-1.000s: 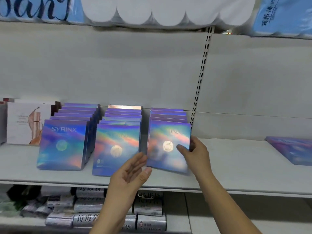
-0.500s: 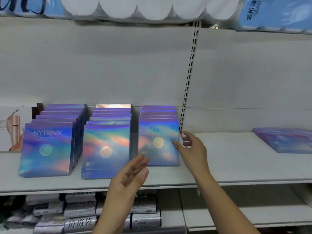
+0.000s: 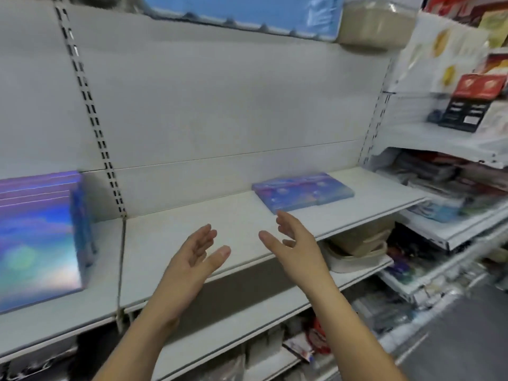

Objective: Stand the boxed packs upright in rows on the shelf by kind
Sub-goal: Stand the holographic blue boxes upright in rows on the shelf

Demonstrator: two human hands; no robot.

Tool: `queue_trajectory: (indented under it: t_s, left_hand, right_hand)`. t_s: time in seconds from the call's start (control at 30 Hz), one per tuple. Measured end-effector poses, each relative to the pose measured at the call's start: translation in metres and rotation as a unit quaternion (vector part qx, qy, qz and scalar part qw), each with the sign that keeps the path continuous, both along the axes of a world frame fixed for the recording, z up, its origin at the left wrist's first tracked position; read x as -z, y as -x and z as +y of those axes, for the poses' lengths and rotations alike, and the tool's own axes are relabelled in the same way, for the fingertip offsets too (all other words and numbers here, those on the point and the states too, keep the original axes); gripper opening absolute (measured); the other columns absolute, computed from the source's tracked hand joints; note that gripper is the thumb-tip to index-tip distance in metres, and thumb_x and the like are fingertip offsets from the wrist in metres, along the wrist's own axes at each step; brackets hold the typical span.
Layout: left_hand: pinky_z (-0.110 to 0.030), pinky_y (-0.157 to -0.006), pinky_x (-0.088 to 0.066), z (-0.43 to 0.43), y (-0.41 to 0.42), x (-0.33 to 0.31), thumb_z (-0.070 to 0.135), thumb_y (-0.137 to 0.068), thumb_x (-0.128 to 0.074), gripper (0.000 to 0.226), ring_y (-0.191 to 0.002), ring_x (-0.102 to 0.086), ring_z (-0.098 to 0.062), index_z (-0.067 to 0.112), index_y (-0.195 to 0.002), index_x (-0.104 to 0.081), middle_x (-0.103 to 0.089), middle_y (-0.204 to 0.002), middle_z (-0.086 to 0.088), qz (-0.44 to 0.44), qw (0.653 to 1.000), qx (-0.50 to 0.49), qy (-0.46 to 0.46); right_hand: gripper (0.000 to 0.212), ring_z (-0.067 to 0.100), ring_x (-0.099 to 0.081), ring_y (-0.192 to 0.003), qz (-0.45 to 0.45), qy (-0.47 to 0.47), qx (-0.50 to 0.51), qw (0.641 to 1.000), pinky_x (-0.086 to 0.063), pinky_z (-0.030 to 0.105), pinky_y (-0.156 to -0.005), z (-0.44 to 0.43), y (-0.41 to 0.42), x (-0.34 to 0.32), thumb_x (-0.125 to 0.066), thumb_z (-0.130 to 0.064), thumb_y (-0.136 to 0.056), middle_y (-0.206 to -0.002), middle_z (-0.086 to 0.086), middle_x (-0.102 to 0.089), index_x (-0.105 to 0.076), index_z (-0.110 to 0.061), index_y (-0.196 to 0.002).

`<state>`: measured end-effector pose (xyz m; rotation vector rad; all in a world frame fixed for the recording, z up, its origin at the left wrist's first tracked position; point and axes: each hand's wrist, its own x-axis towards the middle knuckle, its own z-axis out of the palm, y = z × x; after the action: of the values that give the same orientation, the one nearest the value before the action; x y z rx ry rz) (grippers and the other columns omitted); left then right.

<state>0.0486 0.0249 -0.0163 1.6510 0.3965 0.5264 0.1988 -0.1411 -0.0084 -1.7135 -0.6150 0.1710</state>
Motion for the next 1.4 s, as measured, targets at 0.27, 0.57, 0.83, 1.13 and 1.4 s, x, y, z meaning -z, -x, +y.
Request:
queue_trajectory:
  t_s: [0.27,0.57,0.83,1.13,1.4]
  left_hand:
    - [-0.029,-0.115,-0.036,-0.070,-0.122,-0.007,0.073,-0.065,-0.071,0.099,-0.139,-0.044,0.002,0.035,-0.152,-0.042,-0.048,-0.153,0.019,0.056,0.998,-0.001,-0.029]
    - [-0.026,-0.105,-0.037,-0.042,-0.208,-0.007,0.061,-0.085,-0.070,0.069,-0.136,-0.048,-0.006,0.041,-0.146,-0.046,-0.049,-0.149,0.021,0.073,0.994,-0.054,-0.062]
    - [-0.033,-0.116,-0.036,0.000,-0.254,0.000,0.043,-0.092,-0.072,0.066,-0.140,-0.046,-0.010,0.028,-0.151,-0.047,-0.050,-0.155,0.010,0.112,0.984,-0.094,-0.106]
    - [-0.003,-0.090,-0.030,-0.001,-0.254,-0.005,0.060,-0.086,-0.067,0.056,-0.118,-0.041,0.026,0.057,-0.135,-0.041,-0.034,-0.121,0.049,0.235,0.953,-0.079,-0.177]
    - [-0.041,-0.107,-0.044,-0.008,-0.319,-0.023,0.075,-0.091,-0.044,0.095,-0.138,-0.046,-0.028,0.021,-0.162,-0.013,-0.052,-0.150,-0.005,0.406,0.865,-0.137,-0.262]
  right_hand:
    - [0.069,0.008,-0.052,-0.131,-0.004,0.035,0.026,0.999,-0.043,0.027,-0.103,-0.091,-0.117,-0.005,-0.075,-0.047,-0.087,-0.145,-0.008,-0.055,-0.047,-0.030,-0.148]
    - [0.070,0.009,-0.052,-0.129,0.001,0.043,0.022,0.999,-0.042,0.026,-0.102,-0.065,-0.202,-0.006,-0.075,-0.049,-0.086,-0.143,-0.013,-0.054,-0.047,-0.032,-0.149]
    - [0.057,0.008,-0.052,-0.131,-0.033,0.105,0.027,0.994,-0.043,0.032,-0.109,-0.031,-0.273,-0.015,-0.075,-0.033,-0.091,-0.140,-0.012,-0.057,-0.054,-0.026,-0.144]
    - [0.058,0.020,-0.052,-0.131,-0.090,0.256,0.060,0.961,-0.044,0.036,-0.104,-0.014,-0.339,-0.010,-0.068,-0.045,-0.090,-0.144,-0.004,-0.056,-0.052,-0.026,-0.143]
    - [0.085,0.027,-0.053,-0.120,-0.130,0.490,0.011,0.862,-0.043,0.037,-0.084,-0.006,-0.387,-0.016,-0.064,-0.080,-0.074,-0.131,0.001,-0.061,-0.044,-0.025,-0.136]
